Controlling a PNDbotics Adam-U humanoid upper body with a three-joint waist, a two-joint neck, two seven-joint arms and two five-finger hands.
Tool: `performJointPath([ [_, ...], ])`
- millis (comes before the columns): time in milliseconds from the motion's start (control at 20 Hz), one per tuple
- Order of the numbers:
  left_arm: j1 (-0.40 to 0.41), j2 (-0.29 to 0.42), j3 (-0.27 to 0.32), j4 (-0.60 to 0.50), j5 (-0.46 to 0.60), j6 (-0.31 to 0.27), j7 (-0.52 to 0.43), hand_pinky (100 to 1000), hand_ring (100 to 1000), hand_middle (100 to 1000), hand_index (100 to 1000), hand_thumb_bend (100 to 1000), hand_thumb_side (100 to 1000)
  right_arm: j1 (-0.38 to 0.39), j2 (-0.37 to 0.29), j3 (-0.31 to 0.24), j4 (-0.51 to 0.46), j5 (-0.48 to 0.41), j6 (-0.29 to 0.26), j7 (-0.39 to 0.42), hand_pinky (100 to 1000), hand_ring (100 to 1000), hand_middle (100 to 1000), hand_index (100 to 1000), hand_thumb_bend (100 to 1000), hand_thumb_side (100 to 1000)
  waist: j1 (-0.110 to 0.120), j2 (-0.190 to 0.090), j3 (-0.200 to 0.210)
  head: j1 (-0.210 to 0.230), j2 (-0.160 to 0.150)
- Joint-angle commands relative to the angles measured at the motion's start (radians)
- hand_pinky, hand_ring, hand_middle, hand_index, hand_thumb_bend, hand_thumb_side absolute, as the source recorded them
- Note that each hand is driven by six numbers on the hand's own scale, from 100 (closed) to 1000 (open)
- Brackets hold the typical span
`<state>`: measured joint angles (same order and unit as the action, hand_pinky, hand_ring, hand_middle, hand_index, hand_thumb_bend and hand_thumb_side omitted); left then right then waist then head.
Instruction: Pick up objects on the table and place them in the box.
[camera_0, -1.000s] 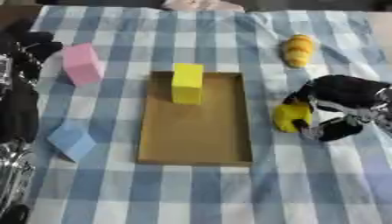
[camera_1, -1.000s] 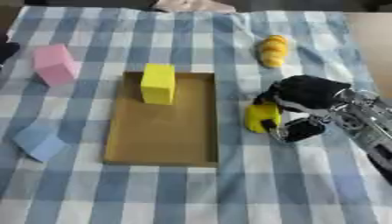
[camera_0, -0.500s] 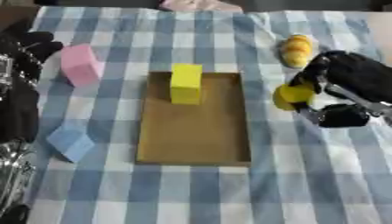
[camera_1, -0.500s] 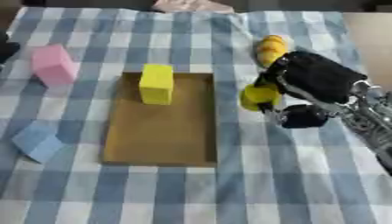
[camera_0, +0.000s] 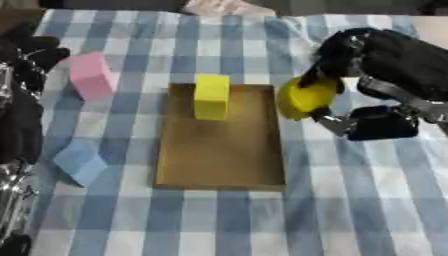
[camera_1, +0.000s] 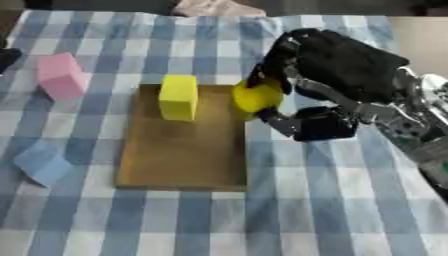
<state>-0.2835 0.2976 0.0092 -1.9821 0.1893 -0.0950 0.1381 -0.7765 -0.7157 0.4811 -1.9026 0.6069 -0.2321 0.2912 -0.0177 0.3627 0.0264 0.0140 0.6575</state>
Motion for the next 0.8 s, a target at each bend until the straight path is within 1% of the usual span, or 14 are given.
performJointPath([
  [50,-0.014,0.006,-0.001,-0.018,0.004,-0.004,-0.005,922,731,672,856,101,746,-0.043,0.047,0.023,0.024,-0.022,-0.012,0.060,736,507,322,573,100,196,-0.001,-0.024,0.005,-0.009,-0.010],
  [200,-0.016,0.006,-0.004,-0.018,0.006,-0.003,-0.007,922,731,673,856,100,746,-0.072,0.101,0.050,0.076,-0.023,-0.029,0.104,744,519,349,602,100,206,-0.003,-0.024,0.014,-0.016,-0.008],
  [400,-0.018,0.006,-0.005,-0.018,0.007,-0.002,-0.010,922,732,673,856,102,747,-0.094,0.152,0.068,0.154,-0.006,-0.052,0.145,750,552,420,666,100,212,-0.007,-0.023,0.023,-0.022,-0.006],
  [500,-0.019,0.005,-0.006,-0.018,0.007,-0.002,-0.011,922,732,673,856,103,748,-0.099,0.172,0.068,0.203,0.020,-0.059,0.154,755,571,444,684,100,217,-0.009,-0.022,0.027,-0.023,-0.006],
  [700,-0.020,0.004,-0.005,-0.018,0.008,-0.002,-0.012,922,732,673,856,105,749,-0.097,0.199,0.066,0.293,0.075,-0.077,0.151,759,591,464,701,100,222,-0.011,-0.021,0.031,-0.023,-0.008],
  [750,-0.020,0.004,-0.005,-0.018,0.008,-0.001,-0.011,922,732,673,856,105,749,-0.095,0.202,0.068,0.307,0.083,-0.086,0.151,760,606,478,717,100,199,-0.012,-0.020,0.032,-0.023,-0.008],
  [800,-0.020,0.003,-0.005,-0.018,0.008,-0.001,-0.011,922,732,673,856,106,750,-0.093,0.204,0.070,0.317,0.088,-0.095,0.152,763,615,490,729,100,225,-0.013,-0.020,0.032,-0.023,-0.008],
])
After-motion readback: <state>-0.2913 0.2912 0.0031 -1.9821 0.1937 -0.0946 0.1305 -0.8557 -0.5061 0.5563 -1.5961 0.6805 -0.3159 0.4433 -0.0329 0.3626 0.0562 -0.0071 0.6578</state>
